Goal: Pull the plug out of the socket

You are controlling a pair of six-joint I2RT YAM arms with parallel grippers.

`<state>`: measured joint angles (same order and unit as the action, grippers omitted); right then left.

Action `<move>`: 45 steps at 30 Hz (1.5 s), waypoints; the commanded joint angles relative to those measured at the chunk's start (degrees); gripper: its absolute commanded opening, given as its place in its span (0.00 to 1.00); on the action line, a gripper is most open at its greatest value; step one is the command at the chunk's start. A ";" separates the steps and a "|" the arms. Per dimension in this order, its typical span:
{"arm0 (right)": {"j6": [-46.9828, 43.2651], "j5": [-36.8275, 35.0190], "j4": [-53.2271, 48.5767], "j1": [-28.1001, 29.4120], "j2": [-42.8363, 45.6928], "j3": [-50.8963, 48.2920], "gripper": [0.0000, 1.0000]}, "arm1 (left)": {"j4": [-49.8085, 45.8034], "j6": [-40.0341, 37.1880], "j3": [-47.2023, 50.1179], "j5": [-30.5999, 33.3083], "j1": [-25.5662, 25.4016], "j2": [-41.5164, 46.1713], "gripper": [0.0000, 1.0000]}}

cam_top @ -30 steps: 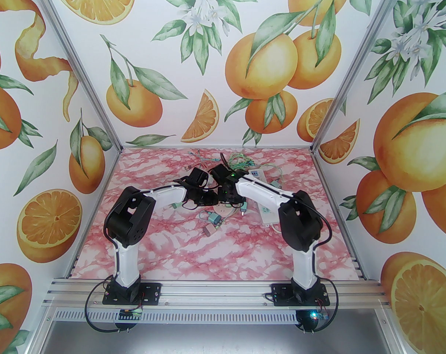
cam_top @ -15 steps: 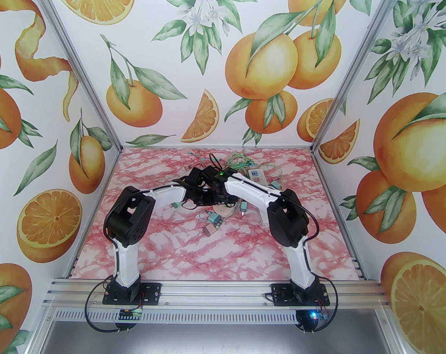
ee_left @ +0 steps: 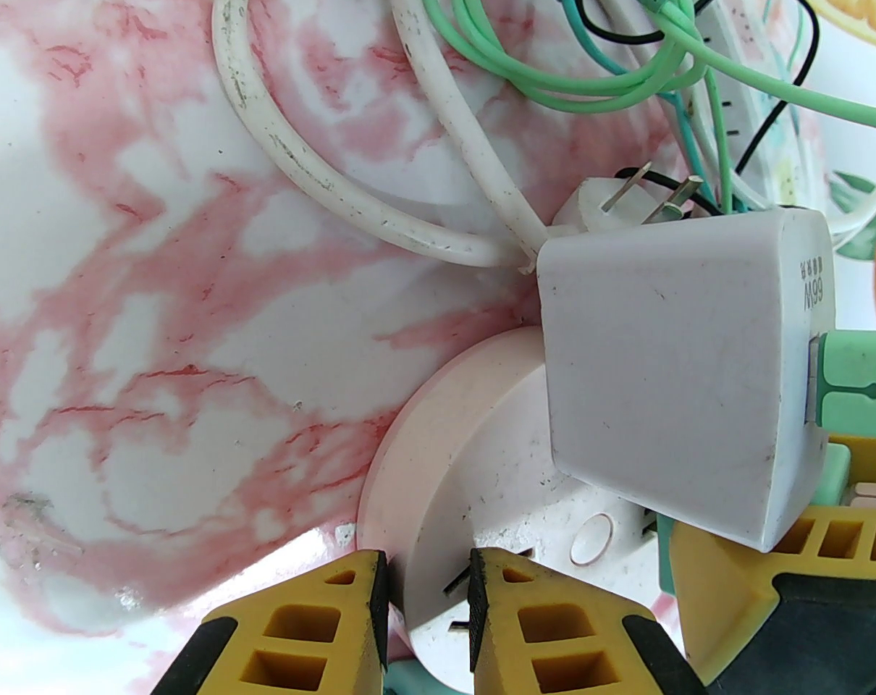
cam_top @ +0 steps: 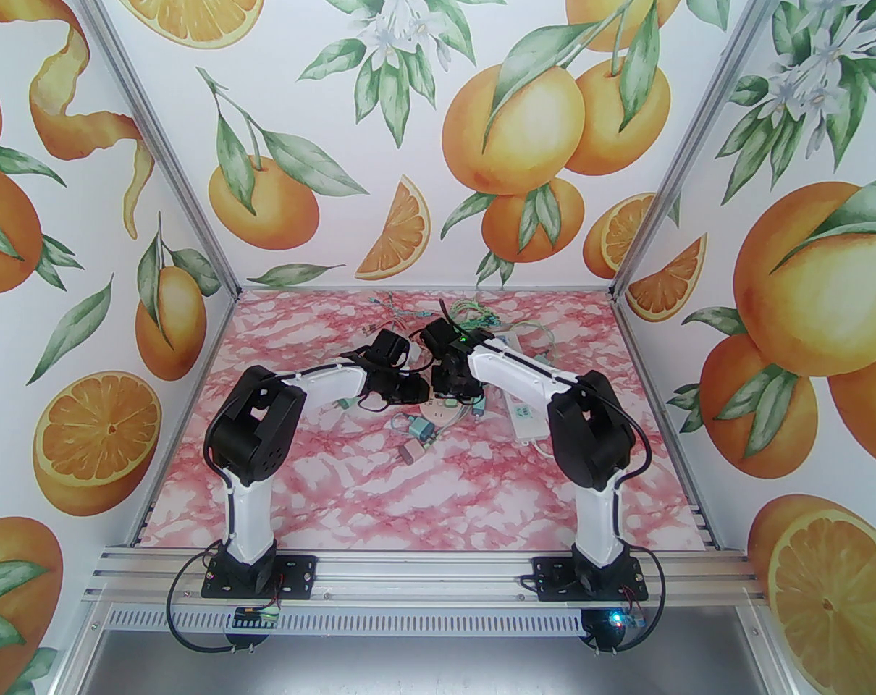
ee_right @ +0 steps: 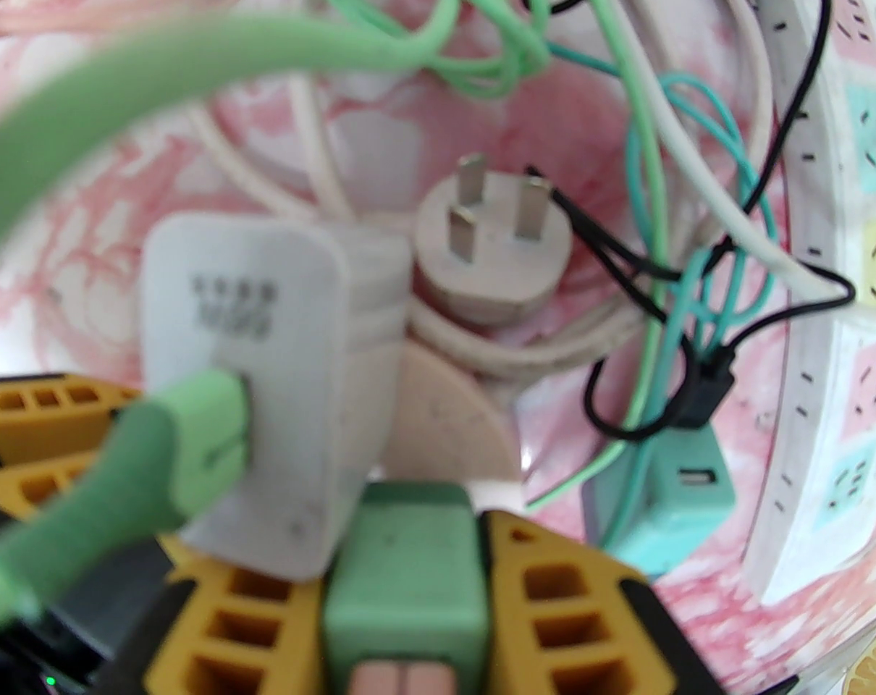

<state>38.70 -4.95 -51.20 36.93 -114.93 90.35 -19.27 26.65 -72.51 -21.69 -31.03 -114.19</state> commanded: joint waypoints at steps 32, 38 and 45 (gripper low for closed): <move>0.97 2.76 6.36 4.84 -2.04 2.99 0.21 | -7.44 -1.61 7.90 -2.79 0.77 -0.93 0.48; 1.20 3.99 5.99 4.80 -2.43 4.23 0.21 | -9.68 -3.07 8.17 2.98 -1.43 -5.07 0.43; 1.01 7.14 3.04 5.01 -4.46 9.77 0.21 | -10.09 -2.77 9.05 6.38 -1.74 -7.68 0.39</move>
<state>39.55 -4.01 -52.95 40.62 -118.56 95.15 -20.23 25.50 -68.10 -23.99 -29.04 -112.46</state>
